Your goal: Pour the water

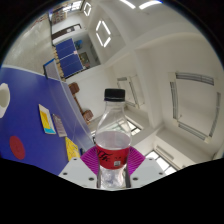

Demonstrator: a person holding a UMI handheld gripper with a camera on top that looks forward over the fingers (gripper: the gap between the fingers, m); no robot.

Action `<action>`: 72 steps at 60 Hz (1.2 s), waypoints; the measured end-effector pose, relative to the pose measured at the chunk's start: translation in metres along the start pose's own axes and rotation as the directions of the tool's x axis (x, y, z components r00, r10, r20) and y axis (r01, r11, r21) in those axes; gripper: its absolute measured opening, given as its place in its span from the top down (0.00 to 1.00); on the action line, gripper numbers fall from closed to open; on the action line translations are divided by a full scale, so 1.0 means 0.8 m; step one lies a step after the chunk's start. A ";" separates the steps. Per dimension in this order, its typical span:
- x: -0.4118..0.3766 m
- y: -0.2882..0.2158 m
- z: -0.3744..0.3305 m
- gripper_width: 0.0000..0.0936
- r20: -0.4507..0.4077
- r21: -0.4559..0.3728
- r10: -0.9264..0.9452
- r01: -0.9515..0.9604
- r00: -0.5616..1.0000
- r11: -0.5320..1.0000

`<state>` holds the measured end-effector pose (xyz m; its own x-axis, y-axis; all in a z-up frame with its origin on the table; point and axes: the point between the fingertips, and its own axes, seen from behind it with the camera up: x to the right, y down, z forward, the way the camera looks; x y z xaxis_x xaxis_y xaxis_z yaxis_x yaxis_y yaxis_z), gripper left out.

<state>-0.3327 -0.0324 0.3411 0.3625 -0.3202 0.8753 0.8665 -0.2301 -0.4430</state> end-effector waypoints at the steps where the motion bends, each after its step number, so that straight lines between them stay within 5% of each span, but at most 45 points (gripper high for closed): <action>1: 0.001 -0.014 0.006 0.65 -0.009 0.029 -0.053 0.054 0.999 0.998; 13: -0.070 -0.184 0.015 0.65 -0.155 0.377 -0.579 0.590 0.801 0.714; 19: -0.149 -0.214 0.006 0.65 -0.218 0.465 -0.745 0.738 0.630 0.488; 31: -0.257 -0.221 -0.034 0.66 -0.322 0.525 -0.868 0.834 0.377 0.168; 46: -0.272 -0.228 -0.037 0.66 -0.289 0.560 -0.857 0.801 0.427 0.210; 55: -0.179 -0.262 -0.038 0.66 -0.174 0.584 -0.691 0.638 0.702 0.502; 61: -0.094 -0.269 -0.027 0.66 0.053 0.551 -0.375 0.286 0.926 0.784; 67: -0.031 -0.255 -0.025 0.66 0.258 0.434 0.026 -0.140 0.966 0.890; 72: -0.028 -0.231 -0.026 0.66 0.406 0.270 0.345 -0.471 0.847 0.840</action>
<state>-0.5084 -0.0019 0.3994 0.7446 0.0223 0.6671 0.6495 0.2060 -0.7319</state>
